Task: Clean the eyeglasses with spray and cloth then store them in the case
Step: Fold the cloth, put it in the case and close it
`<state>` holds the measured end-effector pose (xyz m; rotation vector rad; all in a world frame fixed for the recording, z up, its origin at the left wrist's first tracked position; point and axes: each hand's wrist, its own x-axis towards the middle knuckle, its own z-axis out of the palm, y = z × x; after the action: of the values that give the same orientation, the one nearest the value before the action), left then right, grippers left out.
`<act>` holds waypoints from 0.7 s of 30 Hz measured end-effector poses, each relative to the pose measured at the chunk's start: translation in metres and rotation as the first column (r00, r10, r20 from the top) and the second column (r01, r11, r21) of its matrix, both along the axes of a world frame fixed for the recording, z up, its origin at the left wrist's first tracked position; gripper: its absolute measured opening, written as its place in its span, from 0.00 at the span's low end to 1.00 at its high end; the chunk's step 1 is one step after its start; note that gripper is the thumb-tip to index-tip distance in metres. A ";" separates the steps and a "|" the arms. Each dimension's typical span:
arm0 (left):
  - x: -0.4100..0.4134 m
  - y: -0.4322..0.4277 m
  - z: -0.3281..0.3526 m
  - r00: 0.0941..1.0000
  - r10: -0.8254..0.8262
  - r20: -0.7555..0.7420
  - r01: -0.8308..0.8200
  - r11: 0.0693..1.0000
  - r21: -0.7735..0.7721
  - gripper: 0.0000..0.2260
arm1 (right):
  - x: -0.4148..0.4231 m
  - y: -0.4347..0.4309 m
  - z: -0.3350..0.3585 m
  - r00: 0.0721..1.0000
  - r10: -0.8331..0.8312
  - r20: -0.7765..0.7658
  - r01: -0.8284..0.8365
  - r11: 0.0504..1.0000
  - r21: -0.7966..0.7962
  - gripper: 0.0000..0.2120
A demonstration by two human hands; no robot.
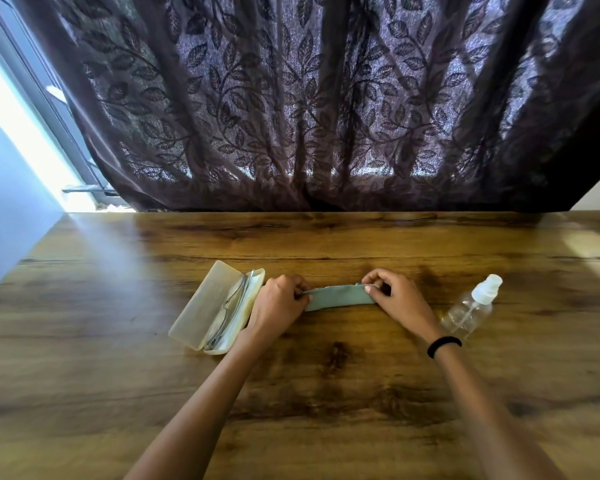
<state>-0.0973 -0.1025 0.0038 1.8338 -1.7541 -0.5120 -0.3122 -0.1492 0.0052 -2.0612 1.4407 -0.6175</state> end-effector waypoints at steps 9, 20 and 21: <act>-0.005 -0.008 0.000 0.994 0.112 0.013 -0.112 0.993 -0.027 0.06 | 0.009 -0.014 0.003 0.995 -0.092 -0.037 0.091 0.995 -0.032 0.03; -0.004 -0.012 0.000 0.968 -0.076 0.238 0.057 0.995 0.084 0.19 | 0.011 -0.016 0.000 0.947 0.012 -0.320 -0.023 0.999 -0.033 0.15; -0.004 -0.013 0.001 0.967 -0.084 0.241 0.063 0.994 0.094 0.17 | 0.012 -0.016 0.002 0.944 0.014 -0.329 -0.027 0.999 -0.036 0.13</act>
<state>-0.1008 -0.1154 0.0049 1.9667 -1.9972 -0.4082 -0.3006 -0.1656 0.0068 -2.2890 1.5951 -0.3028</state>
